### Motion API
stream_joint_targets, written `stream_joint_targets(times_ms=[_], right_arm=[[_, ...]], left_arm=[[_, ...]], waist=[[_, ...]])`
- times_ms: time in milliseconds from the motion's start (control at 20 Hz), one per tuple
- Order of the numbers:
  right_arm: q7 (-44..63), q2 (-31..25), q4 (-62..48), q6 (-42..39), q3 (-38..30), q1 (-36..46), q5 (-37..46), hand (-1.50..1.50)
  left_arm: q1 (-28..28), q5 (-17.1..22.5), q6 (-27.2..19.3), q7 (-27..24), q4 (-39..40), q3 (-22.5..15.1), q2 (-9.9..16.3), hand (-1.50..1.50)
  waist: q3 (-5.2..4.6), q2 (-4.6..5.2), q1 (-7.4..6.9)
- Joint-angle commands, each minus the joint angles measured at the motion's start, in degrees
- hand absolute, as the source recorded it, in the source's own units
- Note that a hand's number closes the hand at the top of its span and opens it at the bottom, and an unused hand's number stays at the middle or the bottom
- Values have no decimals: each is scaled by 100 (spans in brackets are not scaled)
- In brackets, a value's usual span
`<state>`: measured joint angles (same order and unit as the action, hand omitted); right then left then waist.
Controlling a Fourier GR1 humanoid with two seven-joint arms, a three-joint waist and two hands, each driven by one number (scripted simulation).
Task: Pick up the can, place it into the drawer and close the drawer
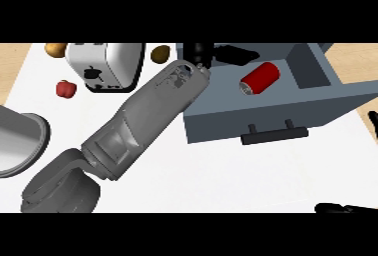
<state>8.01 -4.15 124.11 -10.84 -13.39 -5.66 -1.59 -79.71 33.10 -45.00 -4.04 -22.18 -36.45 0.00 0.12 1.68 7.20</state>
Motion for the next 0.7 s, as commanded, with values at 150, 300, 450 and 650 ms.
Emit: stream_joint_targets(times_ms=[150, 300, 450, 650], right_arm=[[-368, -484, 261, -138, 122, 168, 831, -150], [-586, -584, 240, -102, 199, 232, 1225, -150], [-470, -568, 328, 28, 527, 353, 1780, -150], [-203, -906, 427, -34, 806, 601, 2540, -150]], left_arm=[[-104, 377, -163, -11, -58, 59, 0, -150], [-168, 544, -31, -85, -120, 158, 0, -150], [-276, 656, 80, -242, -117, 281, 0, -150], [-128, 713, -185, -568, -217, 238, 0, -150]], waist=[[0, 30, 82], [-1, -4, -77], [-7, -28, -232], [-15, -40, -292]])
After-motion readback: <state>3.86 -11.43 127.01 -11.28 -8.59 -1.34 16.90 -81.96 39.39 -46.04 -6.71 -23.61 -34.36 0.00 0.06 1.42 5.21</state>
